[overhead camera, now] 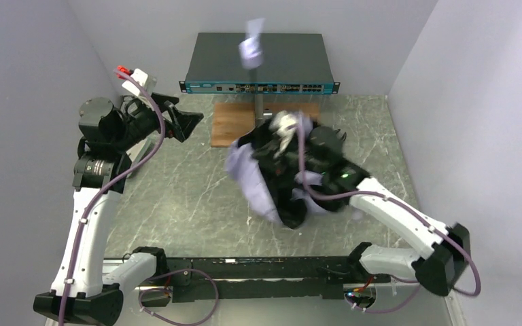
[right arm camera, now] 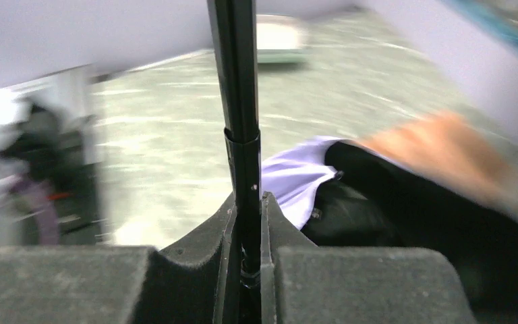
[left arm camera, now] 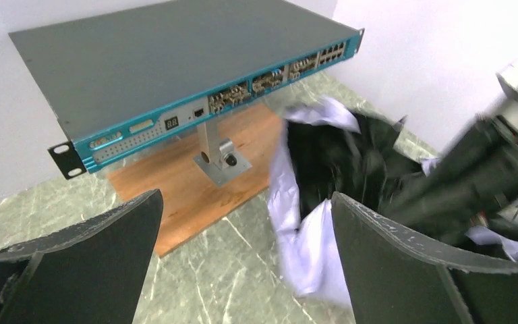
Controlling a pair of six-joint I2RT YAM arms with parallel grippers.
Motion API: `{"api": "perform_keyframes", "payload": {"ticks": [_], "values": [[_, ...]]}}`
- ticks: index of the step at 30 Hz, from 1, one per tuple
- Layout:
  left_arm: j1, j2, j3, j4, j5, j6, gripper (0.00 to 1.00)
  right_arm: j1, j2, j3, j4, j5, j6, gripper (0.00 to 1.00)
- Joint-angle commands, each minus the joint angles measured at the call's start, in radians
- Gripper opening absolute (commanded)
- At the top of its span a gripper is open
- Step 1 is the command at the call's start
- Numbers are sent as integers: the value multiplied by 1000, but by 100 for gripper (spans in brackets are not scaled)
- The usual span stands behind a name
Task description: Open the umbrella
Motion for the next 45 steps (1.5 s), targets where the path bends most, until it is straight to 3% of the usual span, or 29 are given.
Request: {"api": "perform_keyframes", "payload": {"ticks": [1,3,5,7,9,11,13,16,17,20,22,24,26,27,28,29,31,33,34,37,39,45], "values": [[-32,-14,18,-64,15,117,100,215,51,160,24,-41,50,0],[-35,-14,16,-68,5,111,100,16,-36,104,-48,-64,-35,0],[-35,-22,-12,-37,16,79,100,-155,-40,21,67,-101,-5,0],[-41,-28,-43,-4,34,63,100,-69,36,39,151,-94,70,0],[-51,-24,-45,-6,45,77,100,163,82,87,184,-5,45,0],[-63,-15,-22,-38,39,119,100,247,91,173,84,-30,93,0],[-72,-10,-6,-63,26,150,100,180,17,174,-30,17,11,0],[-73,-8,-4,-80,8,156,100,-129,-48,39,30,-40,6,0],[-74,-7,-6,-85,12,157,100,-152,-22,43,41,-62,23,0],[-76,-7,-11,-94,34,179,100,172,42,58,182,51,3,0],[-79,-3,14,-117,38,242,100,300,70,132,131,24,44,0],[-79,2,34,-146,27,275,100,284,16,135,13,76,5,0],[-80,1,29,-149,35,280,100,73,-78,33,2,80,-48,0],[-81,-2,18,-135,38,267,100,-61,-78,1,36,19,-19,0],[-85,-1,7,-121,41,255,100,-120,-60,3,50,-30,-2,0],[-94,2,0,-112,40,249,100,-100,-35,10,88,-36,10,0],[-118,15,2,-114,44,266,100,99,11,22,179,44,-5,0],[-144,29,17,-145,62,322,100,284,57,101,132,64,-8,0],[-151,31,24,-155,75,348,100,317,53,130,99,78,10,0],[-154,25,22,-142,169,347,100,257,-19,67,67,122,-34,0],[-184,19,13,-117,232,318,100,206,-33,37,84,64,-22,0],[-347,36,40,-50,258,302,92,207,5,41,141,4,20,0]]}}
